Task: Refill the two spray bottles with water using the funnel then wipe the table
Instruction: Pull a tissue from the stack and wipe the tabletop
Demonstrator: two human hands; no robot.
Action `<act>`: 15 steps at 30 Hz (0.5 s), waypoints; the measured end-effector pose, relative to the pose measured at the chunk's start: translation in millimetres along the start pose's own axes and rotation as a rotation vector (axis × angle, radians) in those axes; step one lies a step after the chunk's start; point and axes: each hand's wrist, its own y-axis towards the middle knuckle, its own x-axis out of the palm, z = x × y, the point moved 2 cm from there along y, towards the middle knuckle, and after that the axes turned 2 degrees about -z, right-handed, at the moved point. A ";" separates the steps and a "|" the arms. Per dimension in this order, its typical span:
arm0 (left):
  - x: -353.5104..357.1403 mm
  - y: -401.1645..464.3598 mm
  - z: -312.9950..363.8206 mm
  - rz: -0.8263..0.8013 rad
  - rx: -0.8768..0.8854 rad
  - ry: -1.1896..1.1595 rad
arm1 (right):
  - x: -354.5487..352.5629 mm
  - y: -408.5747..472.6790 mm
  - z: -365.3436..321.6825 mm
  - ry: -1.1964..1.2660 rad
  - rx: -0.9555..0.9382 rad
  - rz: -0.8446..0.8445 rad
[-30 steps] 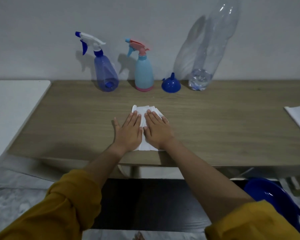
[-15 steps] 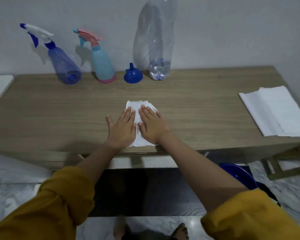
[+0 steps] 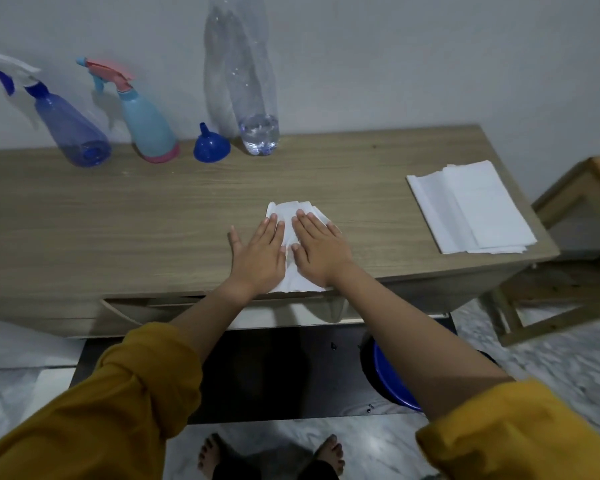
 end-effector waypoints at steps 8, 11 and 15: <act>4.2 4.2 61.5 -0.043 0.089 0.015 | -11.5 -45.7 49.4 0.019 0.084 0.036; 4.1 0.5 77.6 -0.049 0.138 0.013 | -13.3 -63.6 60.1 0.006 0.117 0.060; 5.9 -3.1 98.9 -0.052 0.205 0.012 | -16.6 -82.9 67.5 0.033 0.143 0.139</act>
